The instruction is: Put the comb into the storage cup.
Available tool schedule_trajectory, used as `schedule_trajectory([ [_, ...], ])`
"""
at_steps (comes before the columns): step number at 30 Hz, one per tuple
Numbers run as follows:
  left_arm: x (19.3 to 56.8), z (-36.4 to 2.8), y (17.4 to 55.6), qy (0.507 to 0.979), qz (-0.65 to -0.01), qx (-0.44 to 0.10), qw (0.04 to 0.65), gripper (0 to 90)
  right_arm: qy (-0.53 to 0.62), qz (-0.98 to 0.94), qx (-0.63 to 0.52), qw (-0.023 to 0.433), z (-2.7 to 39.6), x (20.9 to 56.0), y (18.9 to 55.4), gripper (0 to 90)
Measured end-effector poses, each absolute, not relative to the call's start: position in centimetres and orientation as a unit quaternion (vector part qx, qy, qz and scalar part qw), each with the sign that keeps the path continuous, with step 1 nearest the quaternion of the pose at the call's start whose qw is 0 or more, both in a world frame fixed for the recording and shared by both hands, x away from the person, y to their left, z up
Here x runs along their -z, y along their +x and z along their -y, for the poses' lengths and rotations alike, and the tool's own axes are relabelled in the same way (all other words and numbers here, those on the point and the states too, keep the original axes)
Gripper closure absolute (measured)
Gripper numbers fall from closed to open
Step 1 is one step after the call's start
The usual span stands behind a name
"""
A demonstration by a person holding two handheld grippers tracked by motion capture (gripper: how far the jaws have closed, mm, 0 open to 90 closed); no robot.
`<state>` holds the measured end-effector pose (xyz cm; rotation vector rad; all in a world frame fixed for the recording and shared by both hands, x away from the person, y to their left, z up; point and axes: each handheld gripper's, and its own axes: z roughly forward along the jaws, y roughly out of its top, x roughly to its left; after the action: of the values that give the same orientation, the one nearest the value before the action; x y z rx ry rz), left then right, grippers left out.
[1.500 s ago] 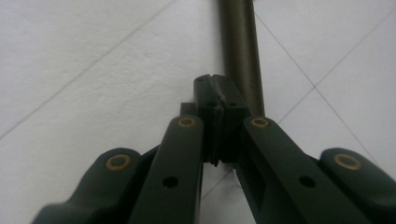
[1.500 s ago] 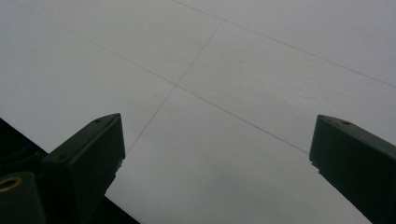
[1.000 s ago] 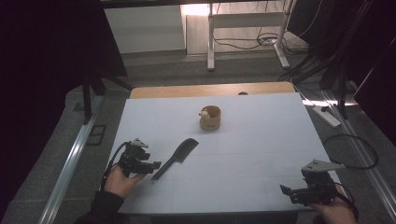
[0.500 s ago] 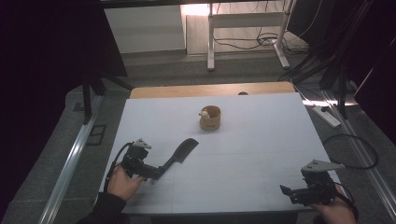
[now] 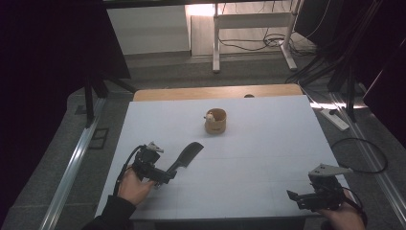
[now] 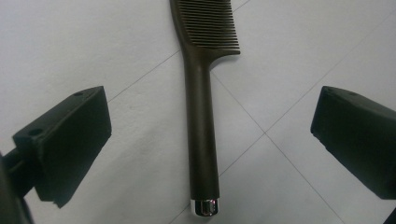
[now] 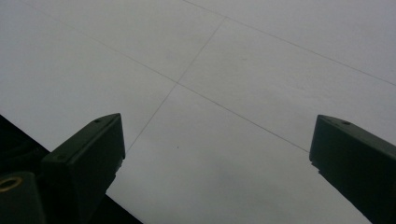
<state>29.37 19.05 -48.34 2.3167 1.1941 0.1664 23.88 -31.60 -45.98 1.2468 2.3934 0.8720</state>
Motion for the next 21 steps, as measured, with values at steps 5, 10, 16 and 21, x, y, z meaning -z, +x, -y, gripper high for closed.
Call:
schedule_trajectory([
  [5,48.7,-19.0,29.5,0.858,-0.444,-0.057,0.251,0.0,0.434,-0.835,-0.303,0.152,31.6,46.0,23.9,3.8],
  [10,49.4,-18.8,29.8,0.862,-0.444,-0.052,0.237,0.0,0.433,-0.835,-0.303,0.152,31.6,46.0,23.9,3.8],
  [16,50.9,-18.0,30.2,0.875,-0.436,-0.042,0.203,0.0,0.433,-0.835,-0.303,0.152,31.6,46.0,23.9,3.8],
  [21,51.7,-17.5,30.7,0.882,-0.43,-0.041,0.186,0.0,0.432,-0.836,-0.303,0.151,31.6,46.0,23.9,3.8],
])
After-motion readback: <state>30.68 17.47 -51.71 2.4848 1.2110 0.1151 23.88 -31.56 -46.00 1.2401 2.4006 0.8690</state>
